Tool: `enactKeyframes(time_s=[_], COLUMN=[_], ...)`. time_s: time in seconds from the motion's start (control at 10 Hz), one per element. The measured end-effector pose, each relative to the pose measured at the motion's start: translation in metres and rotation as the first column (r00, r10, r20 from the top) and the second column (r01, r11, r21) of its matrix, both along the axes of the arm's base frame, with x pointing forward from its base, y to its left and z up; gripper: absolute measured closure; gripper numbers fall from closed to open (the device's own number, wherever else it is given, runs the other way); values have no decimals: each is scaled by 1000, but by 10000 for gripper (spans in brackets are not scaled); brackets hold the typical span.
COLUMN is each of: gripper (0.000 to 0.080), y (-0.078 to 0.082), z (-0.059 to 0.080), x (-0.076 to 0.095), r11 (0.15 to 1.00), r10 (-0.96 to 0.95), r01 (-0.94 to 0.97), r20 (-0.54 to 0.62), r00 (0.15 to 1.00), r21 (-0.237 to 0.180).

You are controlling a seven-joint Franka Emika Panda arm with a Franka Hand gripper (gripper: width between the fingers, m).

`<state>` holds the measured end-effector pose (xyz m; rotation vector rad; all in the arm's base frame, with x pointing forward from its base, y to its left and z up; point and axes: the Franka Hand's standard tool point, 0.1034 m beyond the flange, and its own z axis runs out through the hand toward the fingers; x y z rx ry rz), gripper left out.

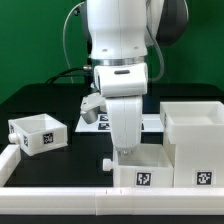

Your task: Assemble drawer

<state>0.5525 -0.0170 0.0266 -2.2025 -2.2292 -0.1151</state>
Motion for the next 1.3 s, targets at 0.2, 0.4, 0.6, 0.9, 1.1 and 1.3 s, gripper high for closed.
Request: enactKeyframes(time_s=[0.2, 0.4, 0.6, 0.9, 1.1, 1.3], gripper=[758, 758, 758, 758, 758, 758], y=[0, -1, 3, 8, 6, 8], z=[0, 2, 6, 7, 5, -1], x=[0, -1, 0, 0, -1, -2], r11=[1000, 1000, 1000, 1000, 1000, 1000], r10=[0, 5, -3, -18, -17, -28], r01=[0, -5, 3, 18, 17, 28], r20=[-1, -27, -57, -74, -61, -57], r00=[1000, 1000, 998, 997, 998, 998], r21=[0, -3, -6, -8, -5, -1])
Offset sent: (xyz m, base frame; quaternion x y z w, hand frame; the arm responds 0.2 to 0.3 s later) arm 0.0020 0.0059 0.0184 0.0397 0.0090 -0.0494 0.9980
